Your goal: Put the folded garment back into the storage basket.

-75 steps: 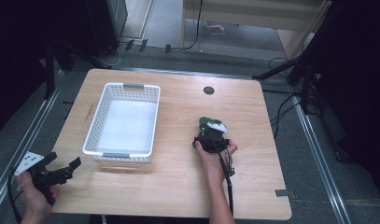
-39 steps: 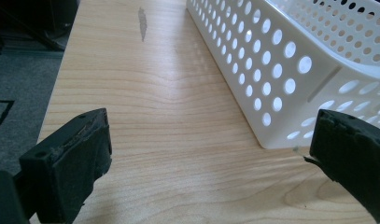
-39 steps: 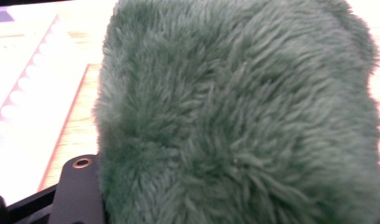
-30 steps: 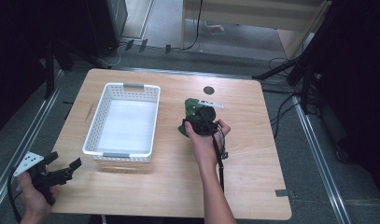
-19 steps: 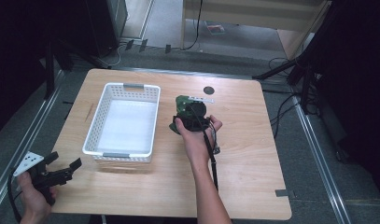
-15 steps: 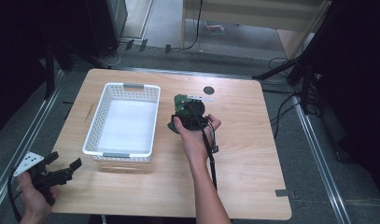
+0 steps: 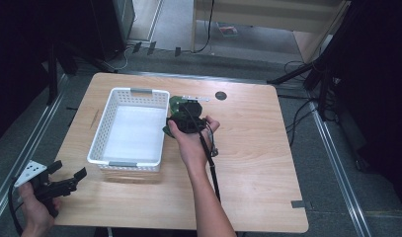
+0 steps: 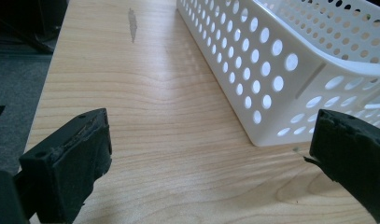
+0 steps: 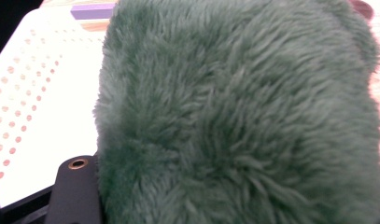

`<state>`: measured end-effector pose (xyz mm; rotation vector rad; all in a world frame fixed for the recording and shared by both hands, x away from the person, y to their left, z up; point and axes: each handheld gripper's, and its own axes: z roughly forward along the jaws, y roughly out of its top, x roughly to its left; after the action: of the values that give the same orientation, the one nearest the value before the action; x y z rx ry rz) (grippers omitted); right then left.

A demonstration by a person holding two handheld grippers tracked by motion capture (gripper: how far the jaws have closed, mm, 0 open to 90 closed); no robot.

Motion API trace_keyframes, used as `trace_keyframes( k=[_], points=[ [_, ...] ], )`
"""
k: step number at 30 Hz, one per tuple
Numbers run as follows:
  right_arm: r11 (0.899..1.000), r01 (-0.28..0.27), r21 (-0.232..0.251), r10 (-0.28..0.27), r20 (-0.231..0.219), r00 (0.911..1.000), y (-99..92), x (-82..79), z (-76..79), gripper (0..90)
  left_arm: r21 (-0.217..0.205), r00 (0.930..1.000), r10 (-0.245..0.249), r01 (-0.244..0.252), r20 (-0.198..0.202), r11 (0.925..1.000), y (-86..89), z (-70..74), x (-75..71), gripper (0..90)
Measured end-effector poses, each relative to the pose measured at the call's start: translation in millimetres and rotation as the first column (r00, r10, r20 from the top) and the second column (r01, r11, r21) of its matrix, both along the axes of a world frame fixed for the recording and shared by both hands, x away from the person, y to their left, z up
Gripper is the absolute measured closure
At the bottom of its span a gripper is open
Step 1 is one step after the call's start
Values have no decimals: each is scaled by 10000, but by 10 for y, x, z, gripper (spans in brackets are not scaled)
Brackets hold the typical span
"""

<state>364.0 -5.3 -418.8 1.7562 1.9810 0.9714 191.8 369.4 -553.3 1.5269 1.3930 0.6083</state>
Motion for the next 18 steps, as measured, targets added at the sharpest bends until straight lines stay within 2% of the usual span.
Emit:
trace_keyframes(
  k=[18],
  points=[
    [9982,-590,139,592,-126,9982,447,25,22,332,66,9999,-104,104,40,9999,-12,0,-3,0]
  ],
)
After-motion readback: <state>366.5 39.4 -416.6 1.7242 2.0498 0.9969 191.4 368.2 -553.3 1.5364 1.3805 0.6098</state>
